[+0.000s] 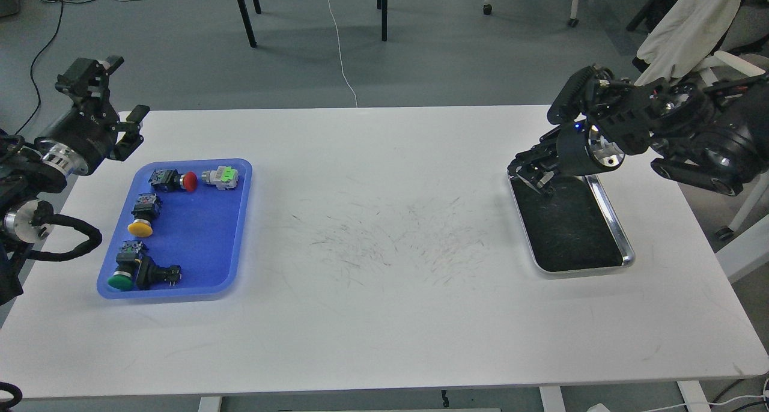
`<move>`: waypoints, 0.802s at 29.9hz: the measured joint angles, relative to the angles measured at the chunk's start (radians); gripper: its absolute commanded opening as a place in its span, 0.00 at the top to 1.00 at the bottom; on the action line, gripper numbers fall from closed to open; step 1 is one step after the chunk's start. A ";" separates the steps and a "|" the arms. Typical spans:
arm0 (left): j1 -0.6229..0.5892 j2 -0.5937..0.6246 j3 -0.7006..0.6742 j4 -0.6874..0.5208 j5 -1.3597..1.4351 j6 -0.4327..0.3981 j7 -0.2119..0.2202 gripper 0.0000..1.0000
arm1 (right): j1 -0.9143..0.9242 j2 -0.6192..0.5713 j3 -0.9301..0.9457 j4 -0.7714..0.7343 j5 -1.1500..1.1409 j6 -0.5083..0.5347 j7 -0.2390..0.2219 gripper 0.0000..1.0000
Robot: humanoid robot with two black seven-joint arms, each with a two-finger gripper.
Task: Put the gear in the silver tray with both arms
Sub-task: 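Lower the gear into the silver tray and open the right gripper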
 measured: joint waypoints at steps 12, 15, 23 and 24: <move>0.000 0.002 0.000 0.000 0.000 0.000 0.000 0.01 | -0.146 -0.084 0.000 -0.008 -0.007 -0.012 0.000 0.97; 0.000 0.003 0.000 0.000 -0.001 0.000 0.000 0.01 | -0.168 -0.084 -0.001 -0.014 -0.008 -0.012 0.000 0.97; 0.001 0.005 -0.001 0.000 -0.002 0.000 -0.001 0.01 | -0.206 -0.074 -0.001 -0.033 -0.008 -0.012 0.000 0.81; 0.001 0.005 -0.001 0.000 -0.002 0.000 -0.001 0.01 | -0.206 -0.074 -0.001 -0.033 -0.008 -0.012 0.000 0.74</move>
